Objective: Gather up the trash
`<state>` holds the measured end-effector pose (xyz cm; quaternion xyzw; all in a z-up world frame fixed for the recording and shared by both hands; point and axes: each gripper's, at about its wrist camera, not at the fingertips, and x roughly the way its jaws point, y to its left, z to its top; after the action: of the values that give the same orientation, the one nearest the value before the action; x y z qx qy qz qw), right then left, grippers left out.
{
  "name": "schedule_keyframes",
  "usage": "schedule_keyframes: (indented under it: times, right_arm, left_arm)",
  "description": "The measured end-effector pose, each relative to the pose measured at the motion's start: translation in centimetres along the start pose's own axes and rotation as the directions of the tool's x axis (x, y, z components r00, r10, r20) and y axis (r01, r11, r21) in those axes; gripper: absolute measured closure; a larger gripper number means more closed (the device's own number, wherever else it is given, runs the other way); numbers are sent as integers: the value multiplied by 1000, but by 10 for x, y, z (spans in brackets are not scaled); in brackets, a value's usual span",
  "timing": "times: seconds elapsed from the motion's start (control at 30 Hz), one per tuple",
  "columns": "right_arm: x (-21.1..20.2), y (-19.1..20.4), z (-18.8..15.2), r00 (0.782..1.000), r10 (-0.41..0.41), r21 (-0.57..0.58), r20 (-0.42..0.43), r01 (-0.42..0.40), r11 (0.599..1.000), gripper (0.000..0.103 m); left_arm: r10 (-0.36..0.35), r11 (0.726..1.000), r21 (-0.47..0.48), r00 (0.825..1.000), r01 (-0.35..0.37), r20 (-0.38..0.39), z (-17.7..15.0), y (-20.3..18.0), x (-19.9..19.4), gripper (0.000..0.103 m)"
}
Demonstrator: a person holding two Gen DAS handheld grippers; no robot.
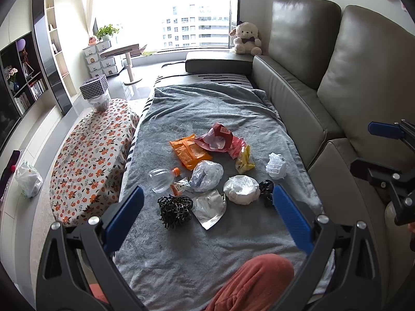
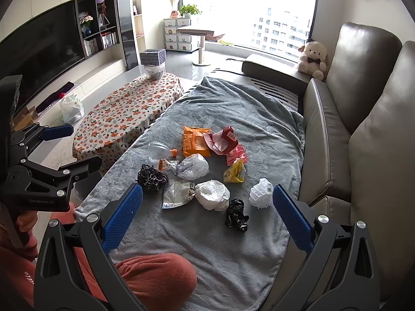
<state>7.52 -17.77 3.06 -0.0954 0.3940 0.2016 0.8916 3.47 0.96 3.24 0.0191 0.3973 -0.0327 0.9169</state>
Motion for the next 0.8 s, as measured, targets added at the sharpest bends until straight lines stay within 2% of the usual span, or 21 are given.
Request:
schedule_keyframes:
  times: [0.8]
  right_arm:
    - [-5,-3,3,1000,-1,4,13,1,1000,6]
  left_arm:
    - [37,999,19,999,-38,29,4,-8,-7,4]
